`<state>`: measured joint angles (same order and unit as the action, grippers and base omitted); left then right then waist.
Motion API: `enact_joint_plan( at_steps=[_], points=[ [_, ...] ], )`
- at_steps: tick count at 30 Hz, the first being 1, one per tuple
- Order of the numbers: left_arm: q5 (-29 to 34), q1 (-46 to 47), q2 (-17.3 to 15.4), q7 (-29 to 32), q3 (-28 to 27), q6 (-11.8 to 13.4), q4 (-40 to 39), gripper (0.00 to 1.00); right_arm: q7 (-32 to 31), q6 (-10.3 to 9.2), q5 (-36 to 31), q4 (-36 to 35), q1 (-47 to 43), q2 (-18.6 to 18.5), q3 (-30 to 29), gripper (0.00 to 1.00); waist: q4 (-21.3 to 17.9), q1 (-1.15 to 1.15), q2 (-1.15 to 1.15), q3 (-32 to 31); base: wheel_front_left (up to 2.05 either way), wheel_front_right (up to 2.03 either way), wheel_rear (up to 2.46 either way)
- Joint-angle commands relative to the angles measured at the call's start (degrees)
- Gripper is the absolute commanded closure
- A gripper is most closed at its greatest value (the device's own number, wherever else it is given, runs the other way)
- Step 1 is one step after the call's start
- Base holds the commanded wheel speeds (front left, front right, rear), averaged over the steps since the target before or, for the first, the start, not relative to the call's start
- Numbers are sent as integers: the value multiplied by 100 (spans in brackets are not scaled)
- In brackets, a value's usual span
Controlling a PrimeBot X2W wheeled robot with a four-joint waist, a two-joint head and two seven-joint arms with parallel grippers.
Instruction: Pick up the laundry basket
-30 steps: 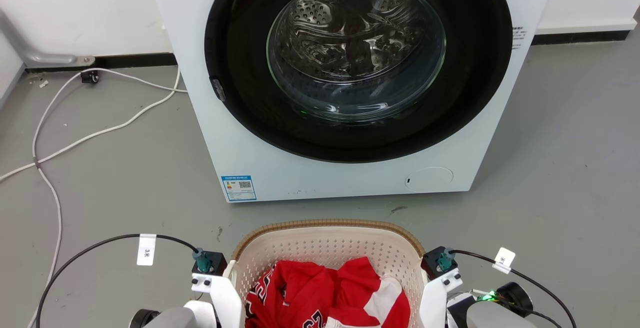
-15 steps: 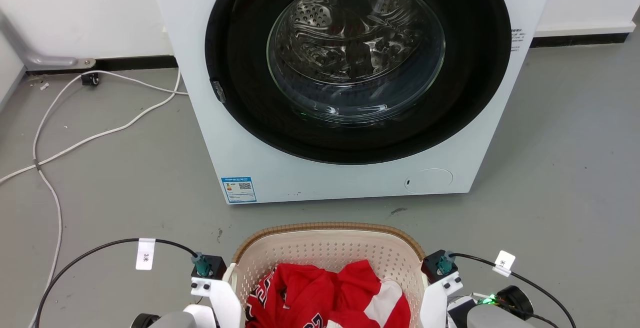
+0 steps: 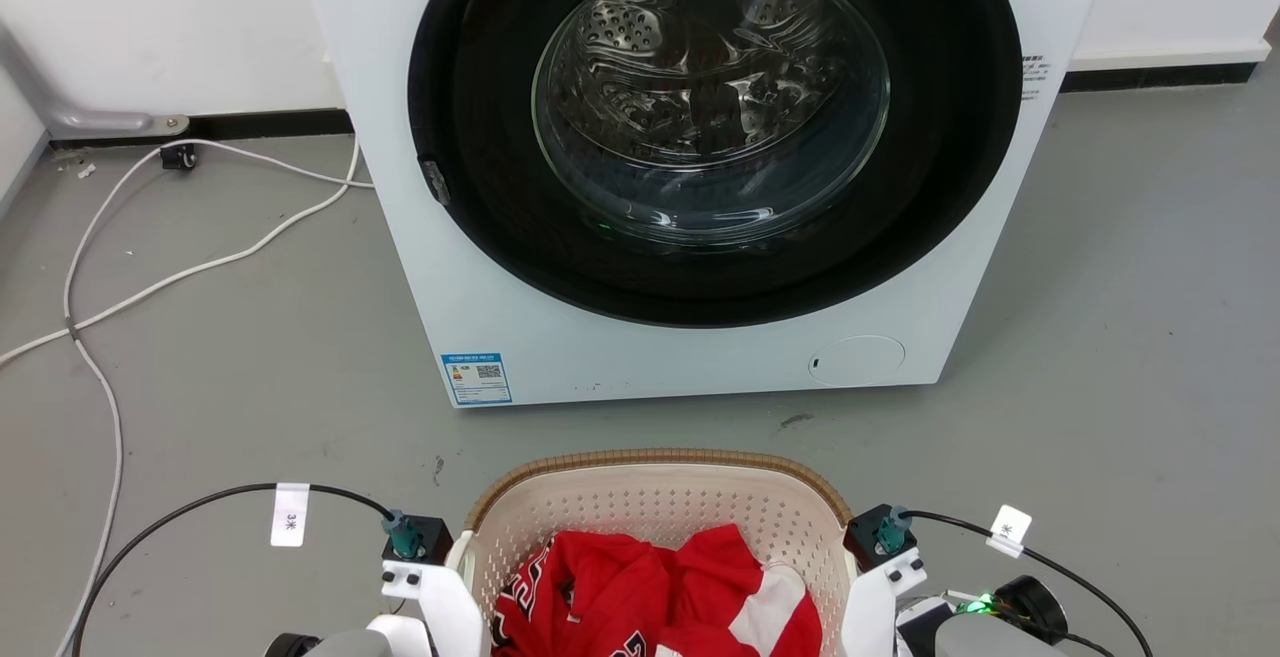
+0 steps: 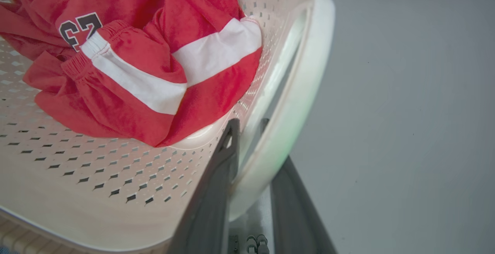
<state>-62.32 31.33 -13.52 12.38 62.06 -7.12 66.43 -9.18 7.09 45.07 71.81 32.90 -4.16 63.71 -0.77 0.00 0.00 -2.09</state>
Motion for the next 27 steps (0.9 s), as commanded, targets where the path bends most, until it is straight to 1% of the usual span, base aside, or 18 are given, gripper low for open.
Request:
enact_joint_plan(
  at_steps=[1,27],
  points=[
    [-19,73,48,-53,33,-57,-35,100,38,72,35,-26,89,32,50,100,-1,0,0,5,0,0,0],
    [-334,165,18,-180,417,-56,11,100,97,72,412,70,147,37,430,100,25,0,0,28,0,0,0]
  ],
)
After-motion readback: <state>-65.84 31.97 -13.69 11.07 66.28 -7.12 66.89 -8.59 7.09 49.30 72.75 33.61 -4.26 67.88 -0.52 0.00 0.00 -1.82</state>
